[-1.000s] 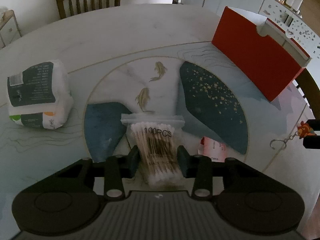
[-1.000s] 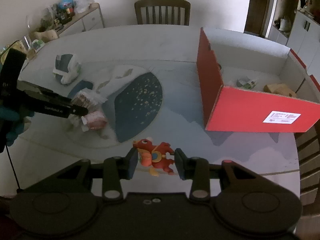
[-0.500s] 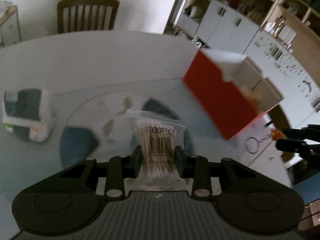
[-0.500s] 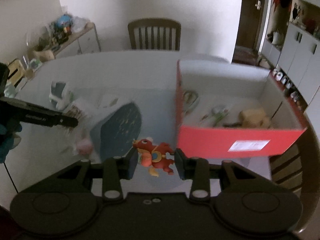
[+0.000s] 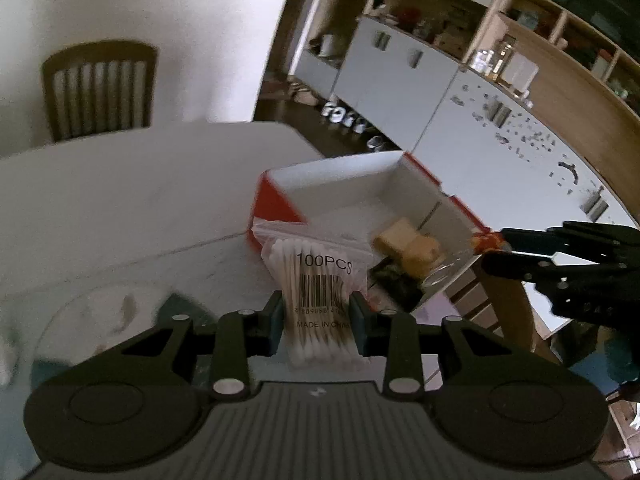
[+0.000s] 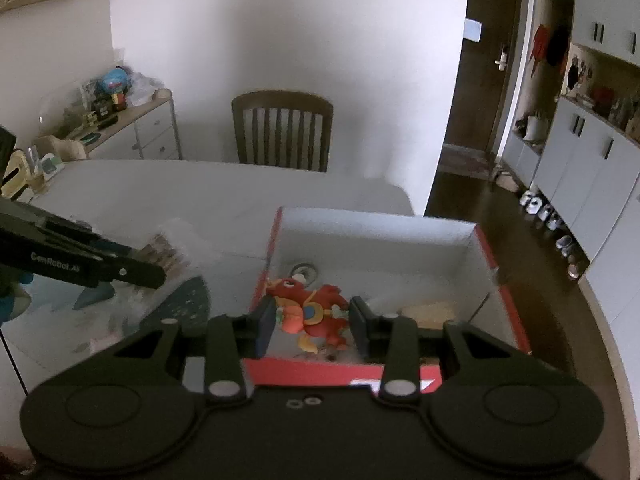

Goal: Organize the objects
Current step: 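Carry the swab bag and dragon keychain over the shoebox with both grippers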

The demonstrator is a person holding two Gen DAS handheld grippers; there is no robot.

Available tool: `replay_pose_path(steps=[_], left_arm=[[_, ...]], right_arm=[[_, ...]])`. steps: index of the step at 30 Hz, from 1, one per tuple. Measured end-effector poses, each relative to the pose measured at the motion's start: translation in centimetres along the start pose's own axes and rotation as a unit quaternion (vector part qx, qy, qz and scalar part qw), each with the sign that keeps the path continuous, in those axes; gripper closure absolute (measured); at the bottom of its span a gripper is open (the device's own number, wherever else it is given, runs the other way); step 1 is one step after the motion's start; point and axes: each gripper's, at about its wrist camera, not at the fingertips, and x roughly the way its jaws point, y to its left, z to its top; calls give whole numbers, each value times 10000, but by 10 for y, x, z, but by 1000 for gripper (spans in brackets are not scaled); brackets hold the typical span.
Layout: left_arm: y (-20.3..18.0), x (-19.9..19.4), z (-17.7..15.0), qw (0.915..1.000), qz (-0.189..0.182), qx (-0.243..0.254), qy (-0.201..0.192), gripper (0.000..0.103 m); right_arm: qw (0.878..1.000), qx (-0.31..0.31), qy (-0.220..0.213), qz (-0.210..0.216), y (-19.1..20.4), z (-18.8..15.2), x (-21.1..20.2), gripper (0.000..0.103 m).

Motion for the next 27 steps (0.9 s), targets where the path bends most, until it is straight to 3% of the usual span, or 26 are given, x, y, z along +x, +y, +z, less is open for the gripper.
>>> replay_pose_path(steps=[11,16,22,23,27], left_arm=[[-56,64,42,9981,9,608,112,70],[-52,87,42,9985,143,452,267,70],[-22,84,27,9982,384,210,421,70],[-16,82,24,9978,465,167,432,68],[7,81,10,9962,694,4,529,37]], right_arm=[[9999,-116,10,-111,-30,3,22,64],[9996,18,233,-132,-43,-4,48,64],[9990,-4,445,-94,-47,-11,79,64],[9988,2,483,-93,-47,-13,83,64],[9980,-36,635,-52,-48,-17,99,64]])
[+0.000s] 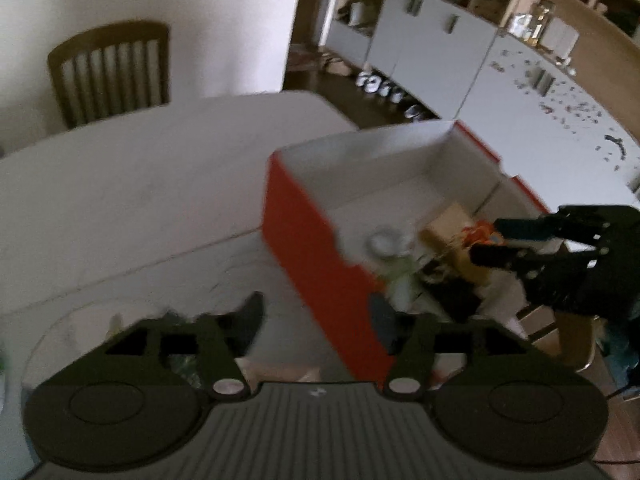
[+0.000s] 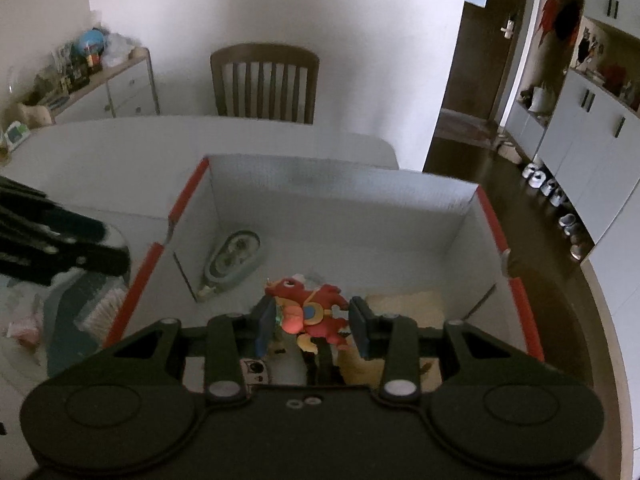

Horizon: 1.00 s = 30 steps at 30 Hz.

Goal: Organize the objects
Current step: 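Carry the swab bag and dragon keychain over the shoebox with both grippers, then open both grippers to drop the swab bag and dragon keychain into the box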

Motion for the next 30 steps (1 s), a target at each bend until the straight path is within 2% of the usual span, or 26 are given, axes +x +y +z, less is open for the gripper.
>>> replay_pose_path(steps=[2,5,8,10,12,16,20,24,27,29,30], left_arm=[[7,6,-11,9998,83,11,173,35],[11,19,-27,9991,221,83,362,19],[16,31,-39,9982,378,-19,454,16],[15,40,-44,9974,434,30,581,0],[10,45,-48,9969,510,150,580,0],[4,55,-54,9962,421,220,732,0],[5,68,-59,9942,567,264,879,0],[4,73,-61,9929,716,330,895,0],[6,72,-62,9936,694,276,848,1],[6,72,-61,9943,690,217,785,5],[5,72,-60,9943,723,238,743,12]], right_arm=[[10000,-35,66,32,2,-2,5,64],[9998,-111,140,42,4,-3,9,64],[9997,-129,184,54,3,-4,11,64],[9996,-148,216,52,4,-5,11,64],[9995,-173,239,66,4,-5,11,64],[9994,-206,260,57,3,-4,13,64],[9995,-177,261,51,0,-3,14,64],[9995,-184,272,47,-1,-4,15,64],[9994,-194,295,51,-2,-5,16,64],[9993,-195,315,62,-3,-5,16,64],[9993,-199,326,66,-3,-5,17,64]])
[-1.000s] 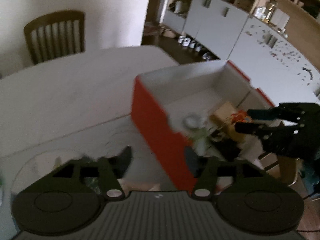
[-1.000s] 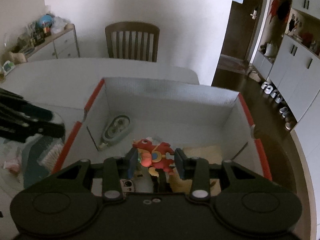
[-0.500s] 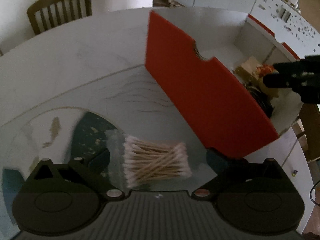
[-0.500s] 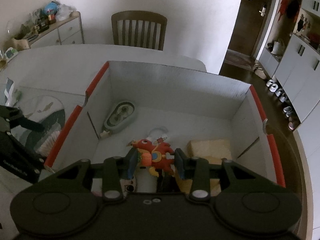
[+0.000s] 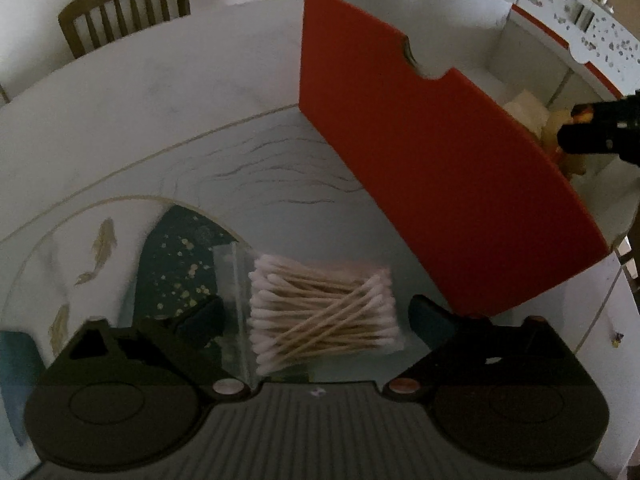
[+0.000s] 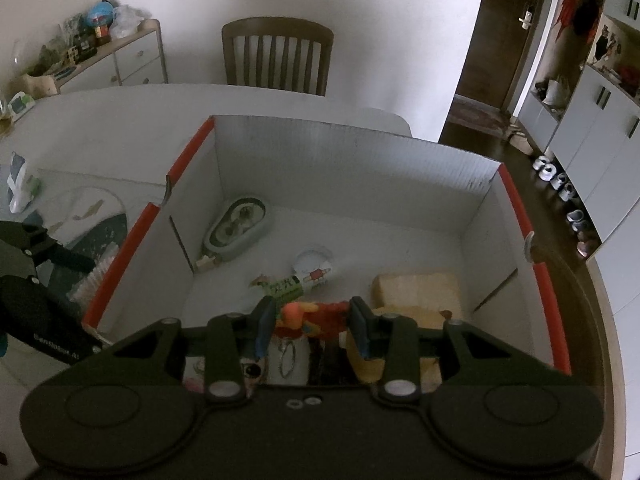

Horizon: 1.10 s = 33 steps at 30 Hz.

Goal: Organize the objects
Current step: 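Open both grippers to drop the swab bag and dragon keychain into the box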

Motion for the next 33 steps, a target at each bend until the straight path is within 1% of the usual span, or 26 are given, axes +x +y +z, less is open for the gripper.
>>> replay_pose_path(steps=[1,2,3,5,8,13,18,22,26,28,31,33], left_arm=[[0,-1,0,10000,39,30,-50,21],[0,-2,1,10000,30,45,-77,25],[0,-3,1,9999,29,51,-103,31],[1,-4,1,10000,3,36,-89,31],[2,-9,-2,9999,59,9,-123,31],[5,-38,5,9992,-134,-192,-325,31],[2,-81,30,9962,-399,-247,-738,31],[-10,-99,59,9930,-622,-183,-989,31],[-33,-96,86,9911,-777,-31,-1077,31],[-49,-90,99,9906,-806,175,-1089,31],[-71,-72,115,9916,-838,411,-896,31],[-80,-57,122,9929,-729,526,-775,31]], right_arm=[[10000,-6,16,9,0,0,0,64],[10000,-16,33,24,0,0,0,64],[10000,-30,50,33,0,0,0,64],[10000,-62,63,29,0,-1,0,63],[9999,-79,61,16,0,-2,-2,62],[10000,-59,9,25,-3,-2,-6,60],[10000,39,-3,1,-8,-3,-5,59],[10000,75,11,-4,-10,-4,-4,59],[10000,77,18,-16,-11,-5,-5,59],[10000,77,26,-27,-12,-6,-5,59],[9999,100,38,-39,-13,-7,-5,59],[9999,104,43,-51,-13,-8,-6,59]])
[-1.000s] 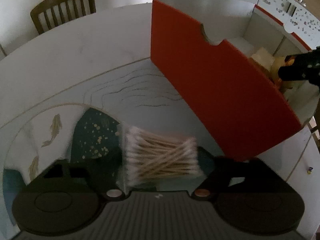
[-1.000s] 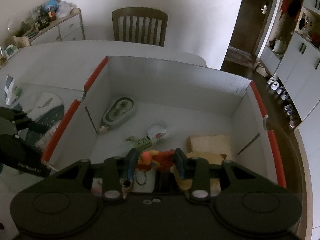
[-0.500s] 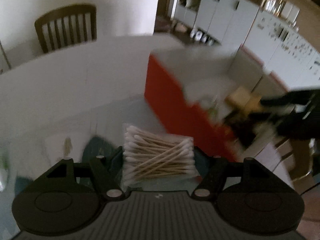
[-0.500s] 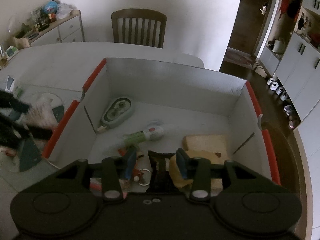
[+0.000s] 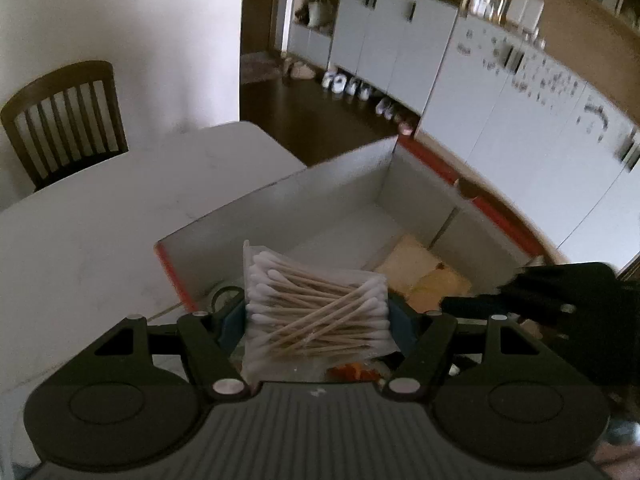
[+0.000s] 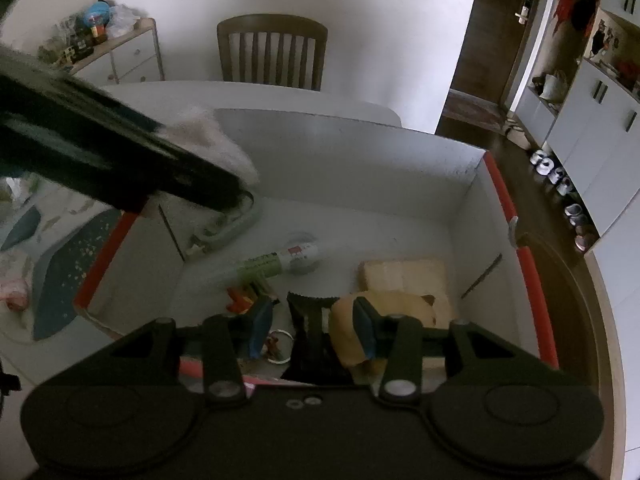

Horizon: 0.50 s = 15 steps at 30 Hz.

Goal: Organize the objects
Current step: 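Open both grippers to drop the swab bag and dragon keychain into the box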

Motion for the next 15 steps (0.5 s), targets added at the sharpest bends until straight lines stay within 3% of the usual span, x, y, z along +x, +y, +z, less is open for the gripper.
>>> replay_pose_path(steps=[7,15], left_arm=[[-5,49,-2,9983,142,256,506,31],[-17,60,-11,9957,317,629,598,31]], right_arm=[[10000,58,25,-19,-2,-4,-4,58],[9999,127,7,-46,-6,-2,-13,55]])
